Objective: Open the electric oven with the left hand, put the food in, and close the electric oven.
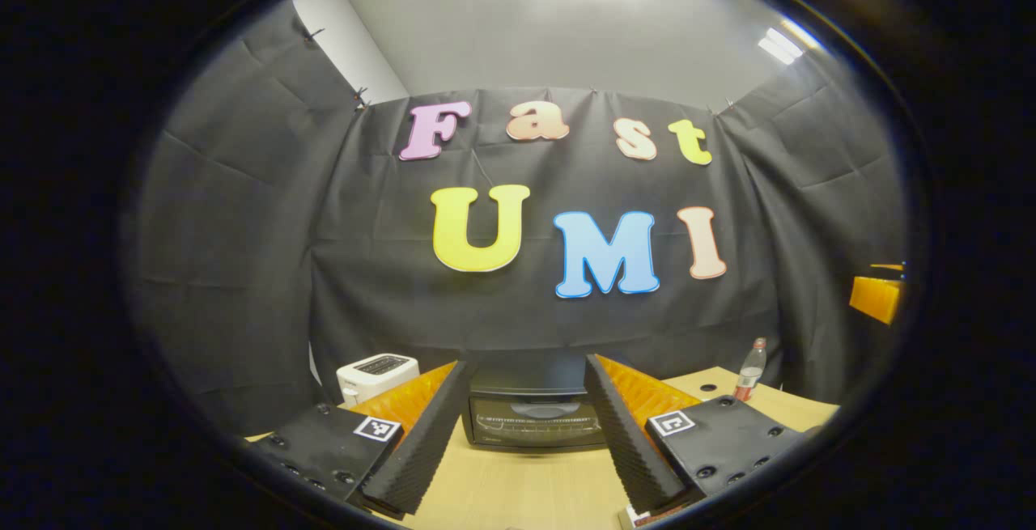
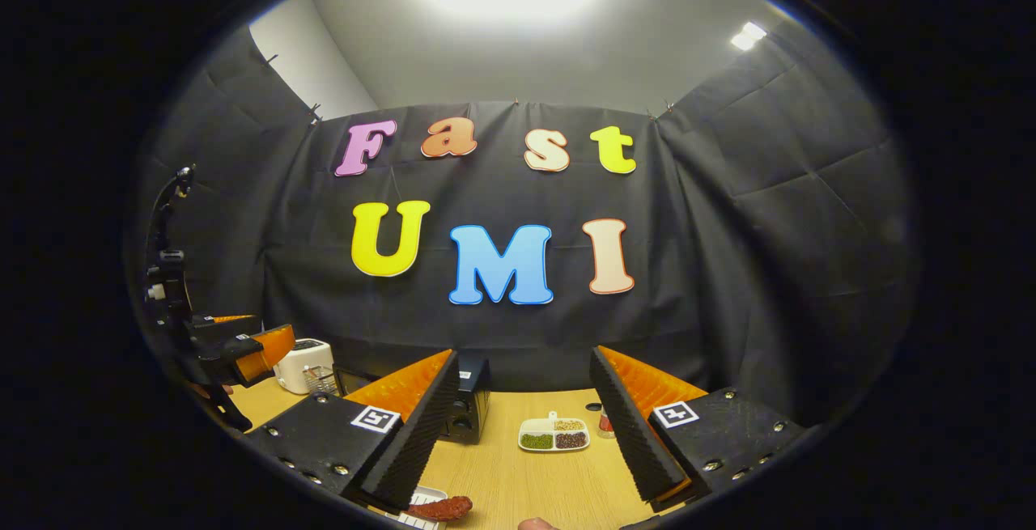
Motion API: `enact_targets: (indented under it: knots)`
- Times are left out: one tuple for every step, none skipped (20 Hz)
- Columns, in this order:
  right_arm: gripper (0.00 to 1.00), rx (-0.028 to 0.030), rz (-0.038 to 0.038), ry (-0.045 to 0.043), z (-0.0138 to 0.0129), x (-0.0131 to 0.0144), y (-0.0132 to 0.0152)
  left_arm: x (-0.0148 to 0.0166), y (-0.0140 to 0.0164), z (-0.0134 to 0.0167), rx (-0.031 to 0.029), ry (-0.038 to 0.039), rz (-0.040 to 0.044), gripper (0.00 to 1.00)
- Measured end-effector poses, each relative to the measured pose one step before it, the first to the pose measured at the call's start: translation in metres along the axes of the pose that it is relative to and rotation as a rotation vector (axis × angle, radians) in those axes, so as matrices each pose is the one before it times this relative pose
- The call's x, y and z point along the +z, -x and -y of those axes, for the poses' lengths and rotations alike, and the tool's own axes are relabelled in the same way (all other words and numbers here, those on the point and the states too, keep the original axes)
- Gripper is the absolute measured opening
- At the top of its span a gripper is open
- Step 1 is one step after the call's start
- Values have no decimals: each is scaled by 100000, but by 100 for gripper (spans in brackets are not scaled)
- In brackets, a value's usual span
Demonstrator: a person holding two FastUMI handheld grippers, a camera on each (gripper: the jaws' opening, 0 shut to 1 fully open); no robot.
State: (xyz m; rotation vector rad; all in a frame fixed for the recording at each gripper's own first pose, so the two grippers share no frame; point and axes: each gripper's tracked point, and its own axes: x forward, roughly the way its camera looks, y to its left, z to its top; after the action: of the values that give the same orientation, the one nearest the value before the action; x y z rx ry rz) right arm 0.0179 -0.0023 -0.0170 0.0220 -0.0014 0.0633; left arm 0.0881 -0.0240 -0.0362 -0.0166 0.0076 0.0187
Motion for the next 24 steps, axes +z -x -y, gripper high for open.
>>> enact_targets:
  knots:
    - [98,-1226,-111,490,-111,71,-382,-402,-1240,-18,-1176,120,-227,95]
    - [98,-1234,115,458,-92,137,-343,-491,-1161,72,-1098,-135,-172,95]
    - [98,-1299,114,516,-2,67,-332,-372,-1160,79,-1095,-280,-217,90]
    - [98,-1236,-60,636,7,-82,-332,-494,-1067,213,-1174,-73,-253,95]
    - [98,-1165,-183,818,-28,-62,-281,-546,-1032,202,-1346,487,-352,94]
    - [98,-1305,-265,946,-21,-44,-250,-618,-937,214,-1364,598,-445,93]
    - [98,-1022,-480,648,-41,-88,-231,-539,-975,192,-1090,315,-623,91]
    - [98,-913,-538,435,-101,-169,-149,-561,-993,97,-1010,53,-372,95]
    - [98,-954,-707,332,-66,-156,-333,-510,-802,131,-912,-109,-430,95]
    - [98,-869,-505,320,-113,-112,-232,-660,-980,191,-1101,-168,-656,95]
    - [98,-992,-267,506,-134,-7,-220,-622,-755,177,-1211,-267,-604,90]
    - [98,-1067,-79,525,-58,-108,-76,-841,-992,152,-1105,-565,-727,90]
    - [98,-1034,-235,529,-120,40,-82,-674,-774,125,-853,-499,-871,90]
    - [98,-920,-243,593,-102,-126,-133,-859,-851,106,-962,-410,-1034,90]
    - [98,-904,-361,789,-100,-169,-92,-767,-841,214,-1060,-126,-958,90]
    - [98,-819,-664,896,-39,-257,42,-769,-918,142,-796,-327,-1025,90]
    - [98,-691,-838,817,-74,-180,-47,-685,-923,133,-451,-292,-997,91]
    - [98,-745,-935,683,95,-272,-72,-666,-974,29,-178,-119,-956,91]
    - [98,-778,-908,584,50,-193,-84,-920,-800,63,59,219,-990,91]
    - [98,-918,-853,650,129,-125,16,-606,-729,49,161,478,-830,91]
    - [98,-1036,-999,735,156,-142,-136,-531,-671,31,211,424,-650,91]
    - [98,-669,-772,448,85,-241,16,-513,-752,80,55,467,-662,91]
    - [98,-440,-650,172,52,-71,12,-759,-622,-1,245,142,-1347,96]
    - [98,-399,-462,144,84,-95,91,-618,-521,-144,505,150,-1152,91]
